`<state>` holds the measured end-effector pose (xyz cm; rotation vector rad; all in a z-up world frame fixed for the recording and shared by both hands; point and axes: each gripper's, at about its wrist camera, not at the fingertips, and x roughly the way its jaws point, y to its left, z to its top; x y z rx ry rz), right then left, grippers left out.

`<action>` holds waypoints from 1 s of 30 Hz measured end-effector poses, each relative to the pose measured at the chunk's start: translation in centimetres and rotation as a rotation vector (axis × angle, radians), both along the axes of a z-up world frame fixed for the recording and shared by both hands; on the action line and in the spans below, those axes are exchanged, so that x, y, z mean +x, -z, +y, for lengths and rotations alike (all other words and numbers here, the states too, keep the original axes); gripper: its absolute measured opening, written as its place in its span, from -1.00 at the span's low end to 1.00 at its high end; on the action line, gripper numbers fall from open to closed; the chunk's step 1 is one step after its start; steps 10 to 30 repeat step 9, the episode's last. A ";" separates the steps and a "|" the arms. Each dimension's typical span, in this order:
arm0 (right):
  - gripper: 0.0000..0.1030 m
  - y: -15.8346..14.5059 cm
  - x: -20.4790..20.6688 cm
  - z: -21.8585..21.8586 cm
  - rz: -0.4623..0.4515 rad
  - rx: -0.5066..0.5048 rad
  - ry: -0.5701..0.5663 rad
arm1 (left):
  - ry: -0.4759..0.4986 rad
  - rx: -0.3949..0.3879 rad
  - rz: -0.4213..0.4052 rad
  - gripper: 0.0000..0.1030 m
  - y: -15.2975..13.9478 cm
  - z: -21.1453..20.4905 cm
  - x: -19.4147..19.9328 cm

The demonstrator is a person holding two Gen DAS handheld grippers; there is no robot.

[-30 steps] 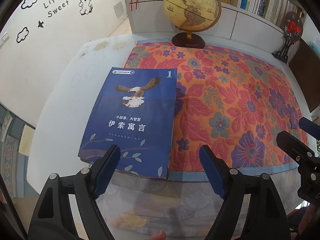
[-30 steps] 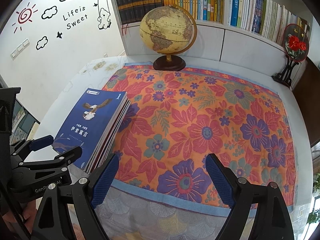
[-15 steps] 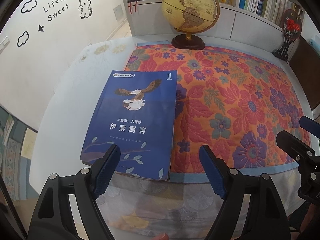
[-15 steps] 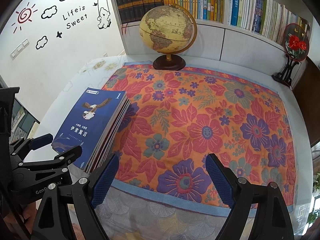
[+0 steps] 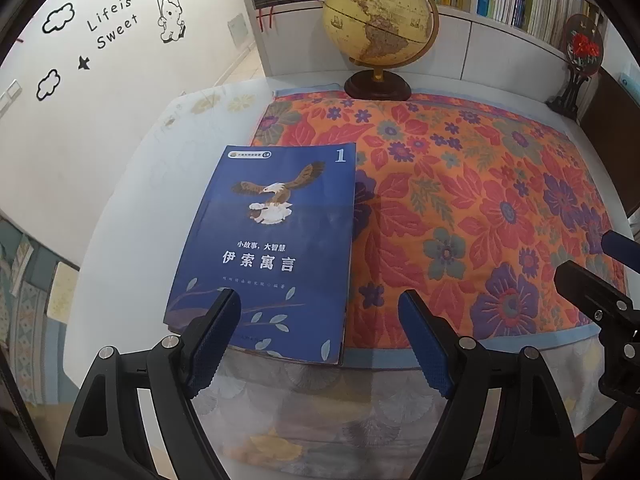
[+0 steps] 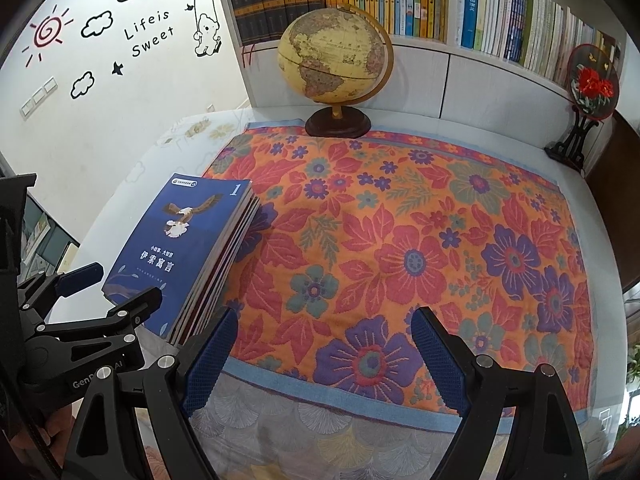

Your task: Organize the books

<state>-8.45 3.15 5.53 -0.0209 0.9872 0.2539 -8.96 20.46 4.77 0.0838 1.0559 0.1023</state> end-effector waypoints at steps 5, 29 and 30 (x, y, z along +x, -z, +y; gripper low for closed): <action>0.69 0.1 0.1 0.0 0.004 0.000 -0.006 | 0.004 0.007 -0.006 0.55 -0.1 0.0 0.0; 0.69 0.1 0.0 0.1 0.003 -0.001 -0.006 | 0.008 0.008 -0.012 0.55 -0.2 0.1 0.0; 0.69 0.1 0.0 0.1 0.003 -0.001 -0.006 | 0.008 0.008 -0.012 0.55 -0.2 0.1 0.0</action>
